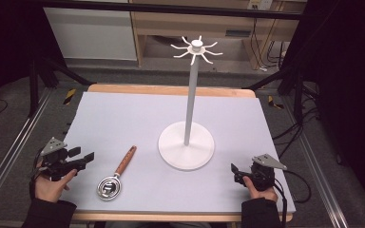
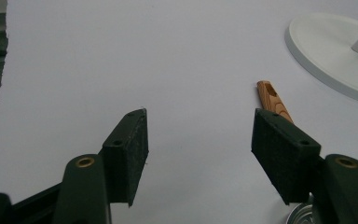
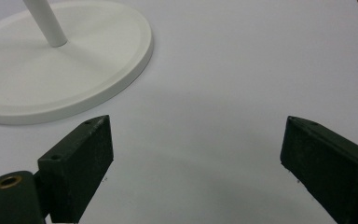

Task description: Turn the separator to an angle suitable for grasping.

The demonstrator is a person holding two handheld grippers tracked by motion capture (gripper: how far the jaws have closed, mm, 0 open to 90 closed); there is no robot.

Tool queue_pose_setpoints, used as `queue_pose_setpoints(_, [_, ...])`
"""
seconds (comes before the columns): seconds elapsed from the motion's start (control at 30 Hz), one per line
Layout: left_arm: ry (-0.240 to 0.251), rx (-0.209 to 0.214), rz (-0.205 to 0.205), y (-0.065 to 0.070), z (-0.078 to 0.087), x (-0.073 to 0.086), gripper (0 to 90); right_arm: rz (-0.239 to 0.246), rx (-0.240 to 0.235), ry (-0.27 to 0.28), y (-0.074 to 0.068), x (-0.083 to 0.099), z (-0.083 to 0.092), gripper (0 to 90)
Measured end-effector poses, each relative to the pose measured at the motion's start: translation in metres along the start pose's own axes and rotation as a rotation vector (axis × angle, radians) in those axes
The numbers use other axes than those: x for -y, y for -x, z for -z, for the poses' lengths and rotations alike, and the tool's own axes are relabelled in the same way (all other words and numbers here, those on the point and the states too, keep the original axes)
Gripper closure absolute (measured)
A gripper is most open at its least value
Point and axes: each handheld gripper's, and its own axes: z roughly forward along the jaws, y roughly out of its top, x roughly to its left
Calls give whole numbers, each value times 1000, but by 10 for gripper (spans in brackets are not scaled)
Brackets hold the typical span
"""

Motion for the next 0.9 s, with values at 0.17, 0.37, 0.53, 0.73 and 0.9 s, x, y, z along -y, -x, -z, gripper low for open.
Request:
queue_pose_setpoints(0.17, [-7,6,-13,4,-1,-2,350,-4,1,13,1,0,1,98])
queue_pose_setpoints(0.37, [-5,17,-18,7,1,-4,343,-3,-3,13,1,0,1,98])
queue_pose_setpoints(0.53, [-5,32,-24,11,2,-8,343,9,-2,7,-1,-1,1,95])
queue_pose_setpoints(0.73, [-12,48,-26,17,2,-13,350,14,-4,6,-2,-1,-1,90])
queue_pose_setpoints(0.9, [-31,59,-40,23,-2,-16,364,18,-9,11,-2,-2,0,87])
